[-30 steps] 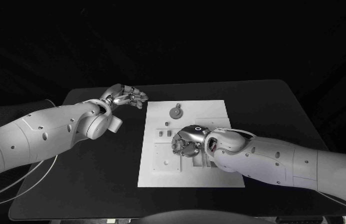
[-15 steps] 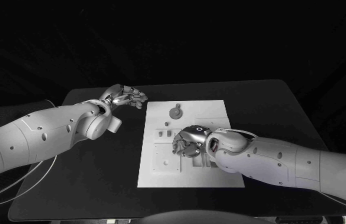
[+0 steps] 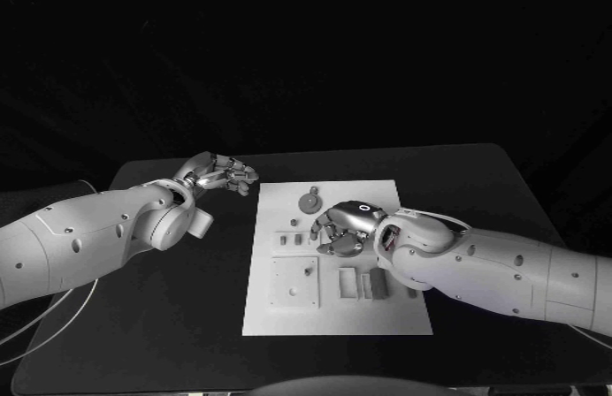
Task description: Assemble the parts on the task board
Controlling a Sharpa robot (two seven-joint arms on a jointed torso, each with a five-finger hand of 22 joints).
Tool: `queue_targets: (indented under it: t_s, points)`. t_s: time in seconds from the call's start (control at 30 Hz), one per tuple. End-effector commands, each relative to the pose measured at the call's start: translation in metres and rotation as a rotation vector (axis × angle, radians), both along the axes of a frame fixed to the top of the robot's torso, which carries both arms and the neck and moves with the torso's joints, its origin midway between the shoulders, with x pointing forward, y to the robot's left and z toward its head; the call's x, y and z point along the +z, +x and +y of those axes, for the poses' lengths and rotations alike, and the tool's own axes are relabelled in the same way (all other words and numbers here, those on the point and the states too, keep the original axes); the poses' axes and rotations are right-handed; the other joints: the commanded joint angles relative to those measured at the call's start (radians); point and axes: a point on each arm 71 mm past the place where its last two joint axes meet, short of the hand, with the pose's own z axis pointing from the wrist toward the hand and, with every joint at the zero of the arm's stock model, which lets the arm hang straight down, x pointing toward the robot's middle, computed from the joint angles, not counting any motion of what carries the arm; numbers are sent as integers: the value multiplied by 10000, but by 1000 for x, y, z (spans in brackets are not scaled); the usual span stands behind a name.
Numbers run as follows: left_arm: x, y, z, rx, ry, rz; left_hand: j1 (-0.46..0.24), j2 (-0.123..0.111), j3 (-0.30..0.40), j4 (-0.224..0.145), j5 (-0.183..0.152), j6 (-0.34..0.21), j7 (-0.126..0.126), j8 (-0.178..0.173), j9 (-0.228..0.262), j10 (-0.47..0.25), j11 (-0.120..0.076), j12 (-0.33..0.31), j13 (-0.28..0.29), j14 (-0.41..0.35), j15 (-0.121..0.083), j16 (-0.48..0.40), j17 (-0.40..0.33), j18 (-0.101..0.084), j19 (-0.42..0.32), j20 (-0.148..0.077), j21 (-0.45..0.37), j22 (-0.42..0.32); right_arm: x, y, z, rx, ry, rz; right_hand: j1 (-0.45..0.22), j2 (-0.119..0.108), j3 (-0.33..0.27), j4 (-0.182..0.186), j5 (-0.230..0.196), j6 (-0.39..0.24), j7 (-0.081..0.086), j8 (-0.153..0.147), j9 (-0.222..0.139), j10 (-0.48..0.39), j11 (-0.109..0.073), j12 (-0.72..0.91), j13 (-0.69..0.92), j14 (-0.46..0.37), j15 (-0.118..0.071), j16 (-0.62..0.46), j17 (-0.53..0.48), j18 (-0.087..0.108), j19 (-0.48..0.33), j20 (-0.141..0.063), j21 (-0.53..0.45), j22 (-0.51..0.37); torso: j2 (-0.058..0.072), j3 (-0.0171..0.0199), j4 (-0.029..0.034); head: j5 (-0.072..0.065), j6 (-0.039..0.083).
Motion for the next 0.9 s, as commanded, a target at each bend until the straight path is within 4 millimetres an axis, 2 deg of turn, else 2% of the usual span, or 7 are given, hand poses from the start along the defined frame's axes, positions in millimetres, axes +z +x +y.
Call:
queue_targets:
  t_s: [0.03, 0.2, 0.33, 0.5, 0.7, 0.77, 0.9]
  points:
    - [1, 0, -2, -81, -26, -60, 69, -13, -42, 7, -44, -42, 6, -48, -9, 12, 30, -60, -10, 55, 38, -55, 17, 160, 57, 17, -69, -9, 16, 5, -8, -401, 387, -12, -8, -102, -47, -4, -42, -104, 243, -45, -10, 1, 58, -35, -17, -18, 63, -45, 13, 292, 5, 14, -27, 130, 0, -4, -20, -17, 49]
    - [1, 0, -3, -101, -34, -61, 73, -11, -40, 7, -43, -41, 6, -47, -9, 11, 31, -62, -10, 54, 38, -58, 19, 160, 56, 17, -70, -9, 46, 19, -28, -963, 659, -142, -19, -127, -54, 2, -51, -77, 241, -29, -6, 15, 57, -25, -18, -4, 66, -31, 18, 292, 26, 14, -18, 130, -1, 1, -7, -59, 116]
    - [1, 0, -3, -109, -39, -70, 76, -10, -39, 6, -42, -39, 5, -46, -9, 12, 31, -62, -10, 54, 38, -59, 21, 160, 56, 17, -71, -9, 53, 30, -51, -1519, 520, -304, -20, -155, -57, -2, -59, -71, 239, -24, -7, 31, 55, -13, -17, 9, 66, -21, 21, 292, 40, 11, -11, 131, -1, -5, -8, -95, 146]
    - [1, 0, -4, -126, -51, -80, 79, -10, -39, 6, -42, -36, 5, -45, -8, 14, 30, -62, -10, 56, 38, -61, 24, 161, 58, 17, -71, -9, 49, 35, -70, -1828, 364, -196, -39, -249, -65, 8, -75, -69, 239, -21, -11, 53, 54, 0, -21, 26, 65, -10, 22, 292, 59, 9, -5, 131, 5, -11, -7, -129, 180]
    - [2, 0, -3, -115, -53, -99, 80, -11, -40, 6, -42, -34, 4, -44, -8, 18, 30, -61, -9, 58, 38, -62, 27, 161, 59, 17, -71, -8, 28, 23, -86, -2040, 218, 237, -107, -396, -69, 36, -101, -203, 273, -92, -51, 47, 85, -10, -38, 19, 91, -21, 13, 292, 56, 15, -22, 121, 5, 4, 1, -157, 242]
    - [2, -1, -2, -94, -47, -104, 80, -12, -40, 6, -42, -34, 4, -44, -8, 18, 30, -61, -9, 58, 38, -62, 28, 161, 59, 17, -72, -8, 23, 20, -90, -2111, 208, 331, -138, -505, -66, 38, -127, -423, 331, -213, -115, 20, 139, -23, -50, -2, 138, -37, 6, 292, 40, 21, -40, 116, 4, 8, 1, -140, 242]
    - [2, -1, -1, -64, -37, -114, 79, -16, -42, 6, -43, -35, 4, -44, -8, 18, 30, -61, -9, 58, 38, -64, 30, 161, 59, 18, -72, -8, 13, 13, -101, -2222, 154, 524, -346, -824, -275, 35, -37, -1223, 584, -634, -335, -130, 383, -25, -54, -98, 367, -43, 18, 292, -17, 59, -76, 115, 1, 4, -8, -154, 186]
